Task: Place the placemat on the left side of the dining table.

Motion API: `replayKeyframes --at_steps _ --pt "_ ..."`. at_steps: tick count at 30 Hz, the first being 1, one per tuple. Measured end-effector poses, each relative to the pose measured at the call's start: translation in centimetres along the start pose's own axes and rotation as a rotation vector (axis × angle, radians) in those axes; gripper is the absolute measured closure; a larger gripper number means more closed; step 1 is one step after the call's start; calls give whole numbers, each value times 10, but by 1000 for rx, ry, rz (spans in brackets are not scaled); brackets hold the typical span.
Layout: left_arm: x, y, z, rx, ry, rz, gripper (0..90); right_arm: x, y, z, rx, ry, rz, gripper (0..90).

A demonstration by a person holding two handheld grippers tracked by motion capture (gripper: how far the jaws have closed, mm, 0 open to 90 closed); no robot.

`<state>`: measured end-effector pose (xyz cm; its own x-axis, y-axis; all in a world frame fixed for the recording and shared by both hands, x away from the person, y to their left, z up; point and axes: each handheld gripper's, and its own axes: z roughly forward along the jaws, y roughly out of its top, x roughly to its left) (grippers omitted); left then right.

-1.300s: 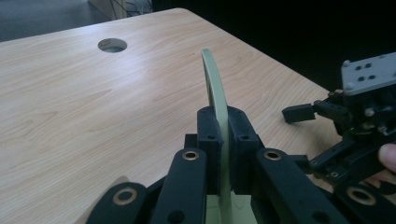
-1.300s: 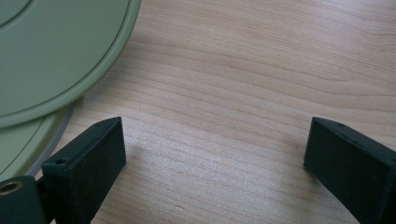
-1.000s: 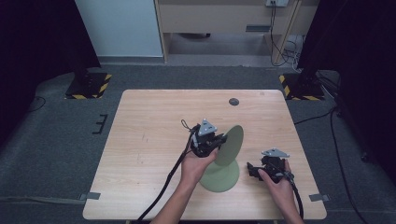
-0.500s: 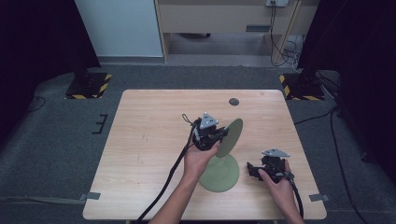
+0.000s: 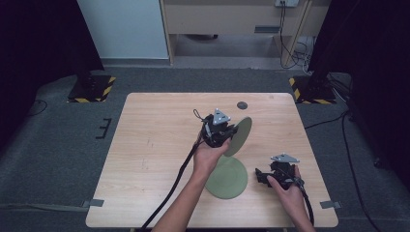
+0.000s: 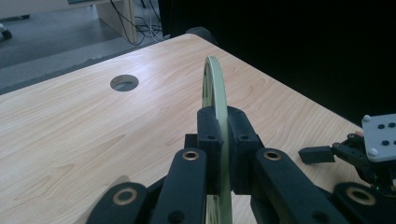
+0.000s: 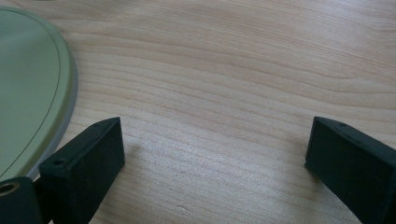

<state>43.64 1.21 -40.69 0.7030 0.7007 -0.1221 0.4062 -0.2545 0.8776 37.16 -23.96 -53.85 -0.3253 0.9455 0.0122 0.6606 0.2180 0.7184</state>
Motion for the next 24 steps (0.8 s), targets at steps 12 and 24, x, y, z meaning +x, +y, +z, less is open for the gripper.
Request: replayKeyframes --at_steps 12,24 --pt "15 7 -5 -4 46 -10 856 0 0 0 1 -1 0 45" --pt "24 9 -15 -13 77 -17 856 0 0 0 2 -1 0 43"
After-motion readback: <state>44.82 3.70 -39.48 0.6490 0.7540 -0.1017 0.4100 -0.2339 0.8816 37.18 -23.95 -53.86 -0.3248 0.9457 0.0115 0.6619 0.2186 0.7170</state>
